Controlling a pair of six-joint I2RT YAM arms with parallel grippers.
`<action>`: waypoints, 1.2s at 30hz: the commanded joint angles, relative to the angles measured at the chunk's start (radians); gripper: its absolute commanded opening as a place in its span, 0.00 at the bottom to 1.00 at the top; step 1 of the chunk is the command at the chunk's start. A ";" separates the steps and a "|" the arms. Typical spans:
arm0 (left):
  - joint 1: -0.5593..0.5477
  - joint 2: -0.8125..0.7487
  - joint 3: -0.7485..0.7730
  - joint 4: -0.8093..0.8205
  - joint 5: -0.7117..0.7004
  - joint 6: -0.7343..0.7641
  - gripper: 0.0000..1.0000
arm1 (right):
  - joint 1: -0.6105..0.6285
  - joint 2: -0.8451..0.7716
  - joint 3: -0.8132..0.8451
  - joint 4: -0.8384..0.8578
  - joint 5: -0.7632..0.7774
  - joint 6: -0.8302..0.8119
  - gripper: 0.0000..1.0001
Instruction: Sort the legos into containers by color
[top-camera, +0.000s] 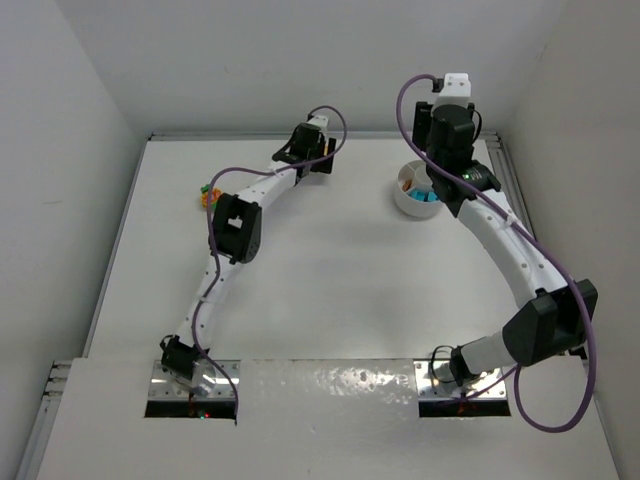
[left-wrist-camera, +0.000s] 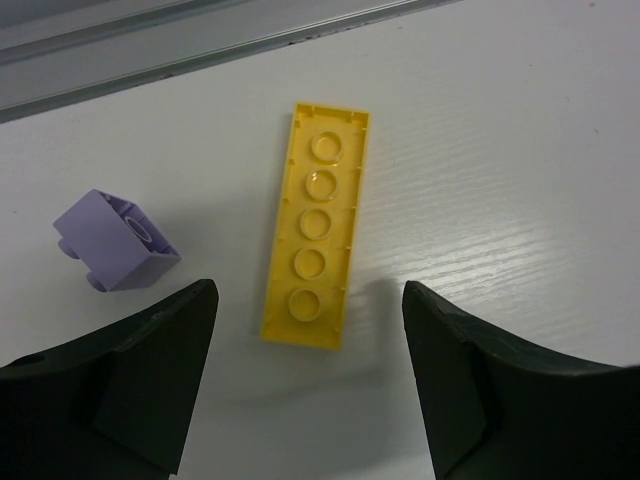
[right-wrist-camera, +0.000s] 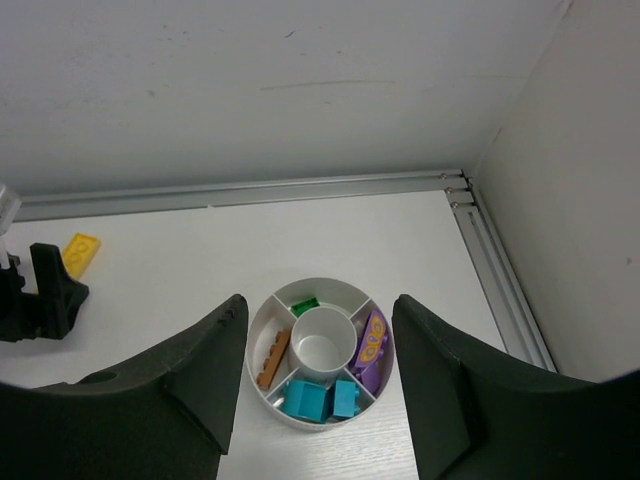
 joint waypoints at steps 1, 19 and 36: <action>0.018 0.015 0.000 0.016 0.004 -0.013 0.72 | -0.002 -0.041 0.031 0.007 0.027 -0.026 0.59; 0.033 0.019 -0.005 0.013 0.055 -0.033 0.32 | -0.002 -0.056 0.057 0.013 0.077 -0.069 0.58; 0.035 -0.336 -0.163 0.056 0.400 0.328 0.00 | -0.059 -0.023 0.171 -0.300 -0.274 0.124 0.58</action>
